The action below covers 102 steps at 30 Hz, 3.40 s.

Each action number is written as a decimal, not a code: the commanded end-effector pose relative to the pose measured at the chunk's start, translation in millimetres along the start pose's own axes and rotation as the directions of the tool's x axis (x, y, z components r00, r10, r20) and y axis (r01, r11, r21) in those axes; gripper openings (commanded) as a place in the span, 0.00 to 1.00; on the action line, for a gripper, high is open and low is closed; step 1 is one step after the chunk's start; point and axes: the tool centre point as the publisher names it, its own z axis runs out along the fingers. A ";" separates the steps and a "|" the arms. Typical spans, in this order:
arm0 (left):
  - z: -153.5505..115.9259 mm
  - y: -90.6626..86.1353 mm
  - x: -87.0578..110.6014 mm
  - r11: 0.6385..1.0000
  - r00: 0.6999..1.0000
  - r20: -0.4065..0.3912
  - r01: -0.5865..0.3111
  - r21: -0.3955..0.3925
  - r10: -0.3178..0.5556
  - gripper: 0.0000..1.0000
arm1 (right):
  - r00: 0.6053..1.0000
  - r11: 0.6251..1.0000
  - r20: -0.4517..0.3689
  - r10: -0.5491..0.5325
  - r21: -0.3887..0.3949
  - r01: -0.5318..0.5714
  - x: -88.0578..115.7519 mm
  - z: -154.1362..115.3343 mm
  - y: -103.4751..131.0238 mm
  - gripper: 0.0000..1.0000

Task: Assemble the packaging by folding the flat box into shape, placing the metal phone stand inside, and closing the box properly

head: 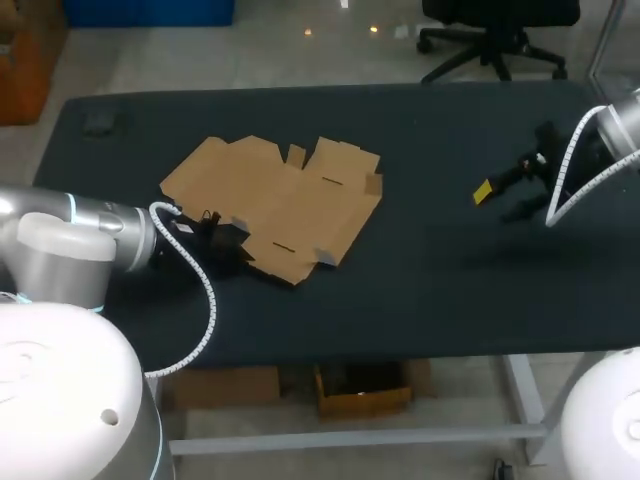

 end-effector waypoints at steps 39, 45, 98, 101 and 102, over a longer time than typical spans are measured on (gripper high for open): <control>2.2 4.6 19.9 0.917 0.964 0.153 -0.147 -0.371 0.216 0.08 | 1.000 1.000 -0.001 0.000 0.001 0.000 0.2 -0.6 -0.4 1.00; -3.7 2.6 15.1 0.958 0.965 0.185 -0.135 -0.252 0.184 1.00 | 1.000 1.000 -0.001 0.000 0.001 0.000 0.2 -0.6 -0.4 1.00; 4.9 0.6 8.3 0.986 0.989 0.054 -0.139 0.097 0.134 0.31 | 1.000 1.000 -0.001 0.000 0.001 0.000 0.2 -0.6 -0.4 1.00; 2.6 -6.4 8.2 0.986 0.990 0.053 -0.134 0.100 0.129 0.00 | 1.000 1.000 -0.001 0.000 0.001 0.000 0.2 -0.6 -0.4 1.00; 2.1 -7.8 8.4 0.986 0.990 0.054 -0.133 0.100 0.128 0.00 | 1.000 1.000 -0.001 0.000 0.001 0.000 0.2 -0.6 -0.4 1.00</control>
